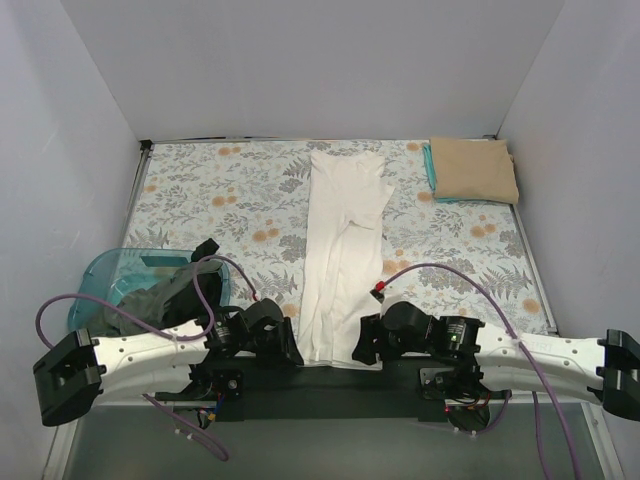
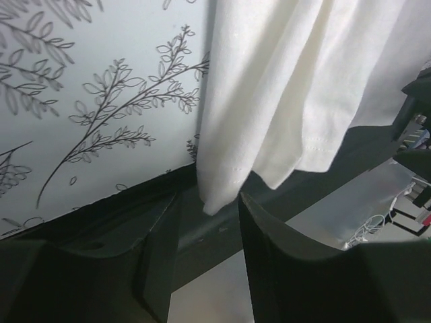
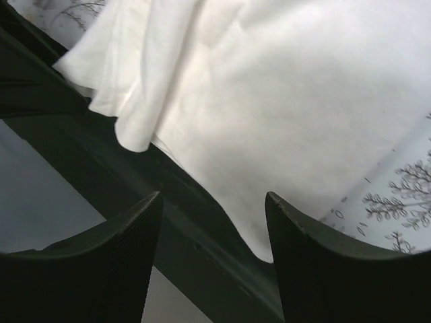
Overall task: Fold and stack the t-shirts
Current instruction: Fold the tshirt
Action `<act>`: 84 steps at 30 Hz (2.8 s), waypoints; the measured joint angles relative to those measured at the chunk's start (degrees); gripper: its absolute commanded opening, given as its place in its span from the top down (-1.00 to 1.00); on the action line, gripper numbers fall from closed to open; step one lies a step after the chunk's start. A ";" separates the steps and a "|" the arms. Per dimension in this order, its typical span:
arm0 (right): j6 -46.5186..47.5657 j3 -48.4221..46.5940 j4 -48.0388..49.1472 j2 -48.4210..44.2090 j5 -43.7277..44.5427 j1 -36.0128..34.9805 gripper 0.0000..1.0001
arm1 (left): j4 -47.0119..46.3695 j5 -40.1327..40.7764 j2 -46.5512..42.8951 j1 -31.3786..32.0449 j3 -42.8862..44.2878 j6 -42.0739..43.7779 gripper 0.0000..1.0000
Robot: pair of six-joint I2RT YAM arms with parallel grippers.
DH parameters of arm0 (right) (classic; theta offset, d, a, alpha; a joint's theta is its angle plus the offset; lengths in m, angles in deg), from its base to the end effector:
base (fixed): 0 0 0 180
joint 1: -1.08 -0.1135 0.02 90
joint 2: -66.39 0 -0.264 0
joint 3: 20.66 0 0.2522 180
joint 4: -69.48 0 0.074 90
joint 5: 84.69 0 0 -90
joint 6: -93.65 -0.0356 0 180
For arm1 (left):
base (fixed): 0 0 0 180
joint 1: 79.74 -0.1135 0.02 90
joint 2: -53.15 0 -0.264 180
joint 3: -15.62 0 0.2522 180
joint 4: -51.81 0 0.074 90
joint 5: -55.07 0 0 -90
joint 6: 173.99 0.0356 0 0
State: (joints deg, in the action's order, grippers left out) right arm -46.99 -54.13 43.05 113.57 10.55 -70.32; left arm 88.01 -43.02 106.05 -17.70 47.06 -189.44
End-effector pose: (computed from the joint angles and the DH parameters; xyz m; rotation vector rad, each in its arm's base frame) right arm 0.0571 0.1594 0.1768 -0.3948 2.4478 0.9530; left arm 0.0677 -0.1383 0.1395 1.0315 -2.7546 0.8703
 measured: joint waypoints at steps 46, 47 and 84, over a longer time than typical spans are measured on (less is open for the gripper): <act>9.53 -8.55 -11.85 1.73 5.31 12.26 0.97 | 3.58 10.27 17.16 -0.04 23.61 6.54 1.00; 10.71 -9.46 -11.76 2.05 5.51 13.64 0.97 | 4.02 11.04 18.10 -0.72 24.96 7.10 1.00; 34.29 -37.55 1.55 41.81 -14.88 48.98 0.97 | -2.10 2.82 56.26 -30.62 62.23 34.03 1.00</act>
State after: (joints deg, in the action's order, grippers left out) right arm -12.69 -91.68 44.60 155.38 -4.34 -21.33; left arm 85.91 -40.20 162.31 -48.32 109.28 -155.40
